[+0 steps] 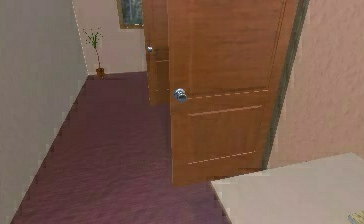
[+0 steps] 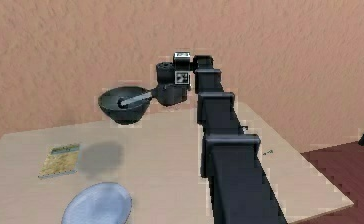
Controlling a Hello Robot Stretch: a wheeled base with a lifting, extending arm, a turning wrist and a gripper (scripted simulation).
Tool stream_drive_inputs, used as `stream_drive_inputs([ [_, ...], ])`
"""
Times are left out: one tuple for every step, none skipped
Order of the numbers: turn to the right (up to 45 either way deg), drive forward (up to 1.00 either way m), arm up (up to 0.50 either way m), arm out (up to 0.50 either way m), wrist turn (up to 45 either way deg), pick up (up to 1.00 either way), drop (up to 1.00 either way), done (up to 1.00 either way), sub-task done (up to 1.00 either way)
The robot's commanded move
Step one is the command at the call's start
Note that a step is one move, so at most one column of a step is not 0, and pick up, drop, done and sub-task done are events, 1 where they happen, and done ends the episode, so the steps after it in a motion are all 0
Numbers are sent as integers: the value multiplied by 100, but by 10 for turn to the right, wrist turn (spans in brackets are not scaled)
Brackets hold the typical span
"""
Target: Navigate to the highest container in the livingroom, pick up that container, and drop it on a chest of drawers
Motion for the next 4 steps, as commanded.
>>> stream_drive_inputs([
  [0, 0, 0, 0, -450, 0, 0, 0, 0],
  [0, 0, 0, 0, -450, 0, 0, 0, 0],
  [0, 0, 0, 0, -30, 0, 0, 0, 0],
  [0, 0, 0, -32, 0, 0, 0, 0, 0],
])
